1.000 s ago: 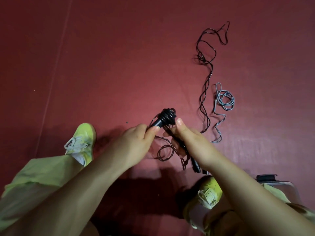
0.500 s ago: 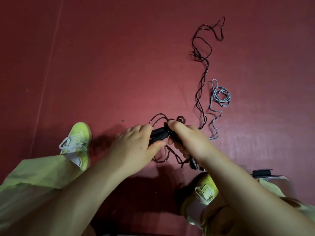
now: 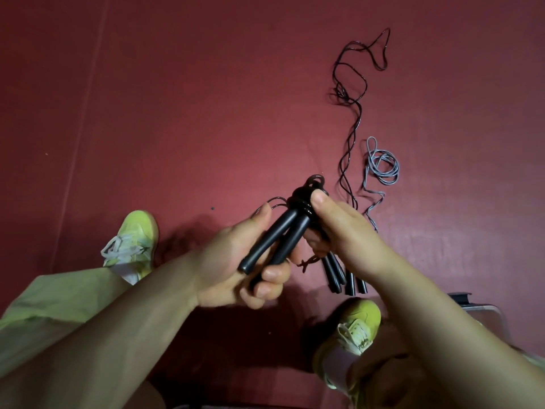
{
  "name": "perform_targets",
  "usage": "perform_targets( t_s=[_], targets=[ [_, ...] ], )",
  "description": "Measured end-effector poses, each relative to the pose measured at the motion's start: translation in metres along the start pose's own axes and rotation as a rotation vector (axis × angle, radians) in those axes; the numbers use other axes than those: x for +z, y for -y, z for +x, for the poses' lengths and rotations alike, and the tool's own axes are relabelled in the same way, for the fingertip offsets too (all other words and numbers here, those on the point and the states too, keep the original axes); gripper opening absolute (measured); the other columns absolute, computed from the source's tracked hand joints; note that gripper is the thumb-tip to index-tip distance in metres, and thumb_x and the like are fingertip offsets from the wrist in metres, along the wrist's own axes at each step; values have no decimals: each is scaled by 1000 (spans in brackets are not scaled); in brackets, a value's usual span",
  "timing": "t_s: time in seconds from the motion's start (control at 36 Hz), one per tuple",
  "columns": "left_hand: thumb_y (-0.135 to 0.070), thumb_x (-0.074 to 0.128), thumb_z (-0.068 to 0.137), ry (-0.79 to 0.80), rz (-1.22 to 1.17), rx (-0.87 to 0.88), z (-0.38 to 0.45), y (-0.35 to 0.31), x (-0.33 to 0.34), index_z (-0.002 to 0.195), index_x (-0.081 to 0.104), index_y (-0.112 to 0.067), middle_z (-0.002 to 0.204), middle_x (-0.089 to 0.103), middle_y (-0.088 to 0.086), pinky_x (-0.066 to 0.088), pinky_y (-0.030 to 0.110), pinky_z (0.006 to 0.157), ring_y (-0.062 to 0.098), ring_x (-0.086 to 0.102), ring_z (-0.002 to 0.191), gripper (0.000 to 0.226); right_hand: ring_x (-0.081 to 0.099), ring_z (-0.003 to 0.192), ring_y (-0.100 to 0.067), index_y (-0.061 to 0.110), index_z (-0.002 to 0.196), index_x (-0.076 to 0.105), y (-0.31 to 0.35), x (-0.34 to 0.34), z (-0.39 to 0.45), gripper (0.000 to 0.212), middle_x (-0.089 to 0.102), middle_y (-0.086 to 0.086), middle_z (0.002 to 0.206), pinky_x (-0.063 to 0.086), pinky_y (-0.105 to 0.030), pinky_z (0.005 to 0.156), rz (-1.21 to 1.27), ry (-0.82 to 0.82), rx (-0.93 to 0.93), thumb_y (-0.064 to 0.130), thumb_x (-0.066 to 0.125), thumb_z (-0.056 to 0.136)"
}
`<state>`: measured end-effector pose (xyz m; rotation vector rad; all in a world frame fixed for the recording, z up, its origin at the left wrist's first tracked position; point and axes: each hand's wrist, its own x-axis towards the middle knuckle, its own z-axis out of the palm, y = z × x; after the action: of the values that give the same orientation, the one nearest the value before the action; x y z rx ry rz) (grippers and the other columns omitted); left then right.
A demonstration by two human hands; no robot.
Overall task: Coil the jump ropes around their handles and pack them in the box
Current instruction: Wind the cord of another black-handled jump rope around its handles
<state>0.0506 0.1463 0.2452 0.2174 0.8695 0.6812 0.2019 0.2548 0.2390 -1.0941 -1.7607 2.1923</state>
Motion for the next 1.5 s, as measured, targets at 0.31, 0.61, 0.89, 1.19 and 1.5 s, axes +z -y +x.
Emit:
perform_targets(
  t_s=[0.31, 0.61, 0.89, 1.19, 1.5],
  targets=[
    [-44, 26, 99, -609, 557, 215, 22, 9, 8, 73, 54, -9, 49, 44, 0, 37, 24, 49, 17, 40, 42, 52, 18, 41, -5, 19, 66, 35, -11, 5, 8, 42, 26, 5, 52, 18, -19, 38, -217, -83, 103, 41, 33, 101],
    [-64, 25, 90, -951, 1567, 197, 22, 21, -2, 97, 45, -23, 102, 65, 1, 37, 35, 72, 30, 59, 103, 46, 42, 56, -19, 17, 73, 60, -13, 9, 4, 64, 49, -6, 62, 33, -36, 60, -209, -173, 264, 80, 47, 73],
    [-57, 56, 80, -668, 933, 151, 21, 11, -6, 78, 51, -25, 61, 56, -15, 35, 27, 58, 7, 52, 62, 33, 29, 43, -8, 24, 54, 44, -15, 7, 7, 38, 36, 5, 52, 25, -31, 52, -185, -297, 156, 53, 57, 75],
    [-76, 41, 76, 352, -353, -116, 9, 10, 9, 115, 65, -3, 73, 64, 5, 55, 32, 59, 19, 64, 64, 87, 37, 56, -24, -6, 68, 49, -3, 6, 2, 50, 44, -15, 59, 26, -35, 49, 105, -145, -192, 44, 50, 63],
    [-63, 25, 91, -337, 59, 71, 13, 4, 18, 79, 55, -10, 49, 43, -1, 16, 21, 44, 13, 39, 39, 63, 28, 42, -4, 18, 59, 39, -17, 14, 5, 55, 32, 11, 42, 24, -27, 50, -333, -180, 33, 58, 21, 92]
  ],
)
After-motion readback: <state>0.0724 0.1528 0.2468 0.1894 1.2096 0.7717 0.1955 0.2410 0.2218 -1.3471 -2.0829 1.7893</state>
